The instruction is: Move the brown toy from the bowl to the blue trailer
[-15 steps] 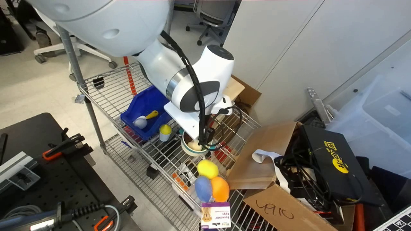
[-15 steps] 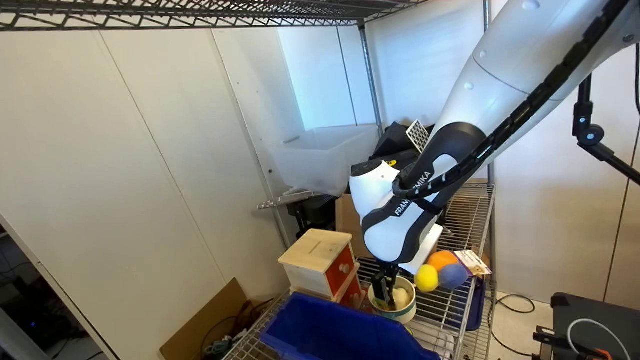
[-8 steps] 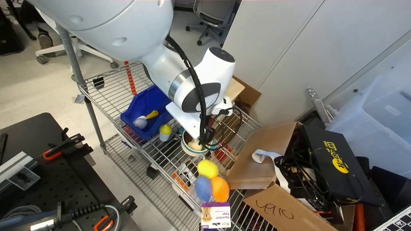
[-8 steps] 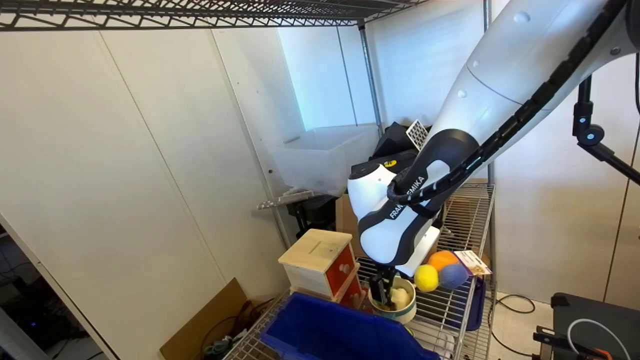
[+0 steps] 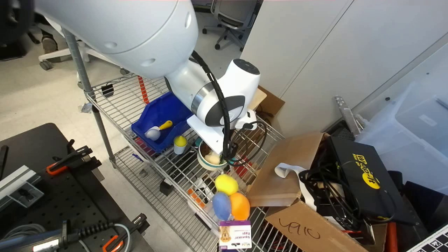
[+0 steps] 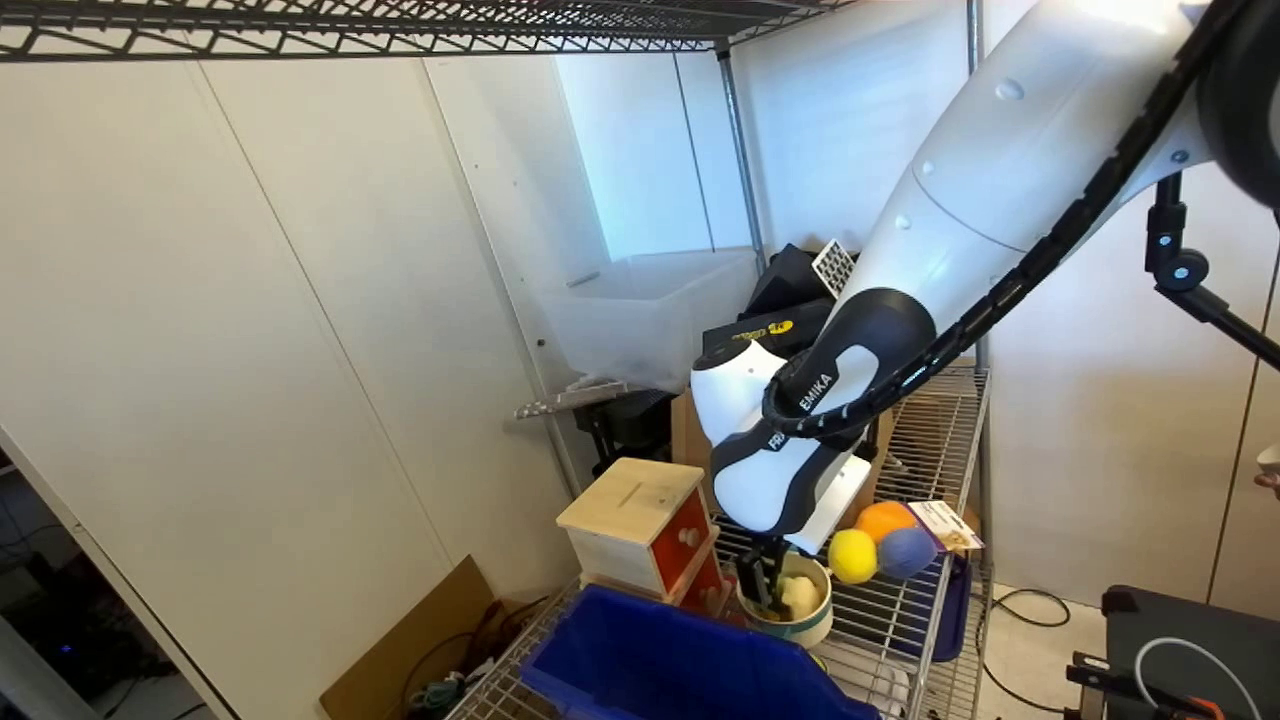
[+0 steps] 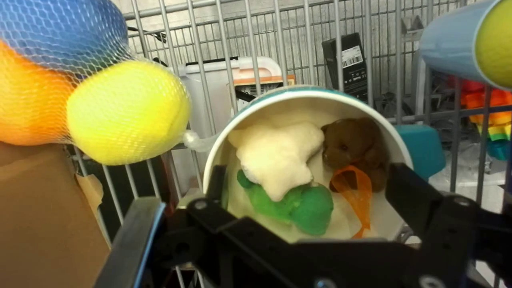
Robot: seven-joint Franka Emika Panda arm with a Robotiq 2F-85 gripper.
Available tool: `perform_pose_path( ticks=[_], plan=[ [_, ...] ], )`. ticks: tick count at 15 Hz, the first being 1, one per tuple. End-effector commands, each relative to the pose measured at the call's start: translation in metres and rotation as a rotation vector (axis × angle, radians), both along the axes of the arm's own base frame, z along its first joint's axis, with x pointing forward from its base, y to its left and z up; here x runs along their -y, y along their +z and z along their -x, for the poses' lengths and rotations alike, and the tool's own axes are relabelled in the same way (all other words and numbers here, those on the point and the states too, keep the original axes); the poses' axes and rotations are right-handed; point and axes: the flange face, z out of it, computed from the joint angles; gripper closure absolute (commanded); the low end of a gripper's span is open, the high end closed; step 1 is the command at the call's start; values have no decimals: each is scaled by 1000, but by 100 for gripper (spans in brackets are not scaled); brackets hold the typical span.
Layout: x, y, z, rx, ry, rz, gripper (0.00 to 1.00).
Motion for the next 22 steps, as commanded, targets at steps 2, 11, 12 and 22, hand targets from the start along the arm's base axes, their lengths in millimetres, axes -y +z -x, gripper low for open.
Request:
perform_pose_path(
  ticks=[2, 11, 12, 22],
  plan=[
    [0, -3, -18, -6, -25, 11, 0],
    [-8, -19, -28, -27, -20, 2, 0],
    [-8, -22, -28, -32, -19, 4, 0],
    [-7, -36, -23, -61, -24, 5, 31]
  ],
)
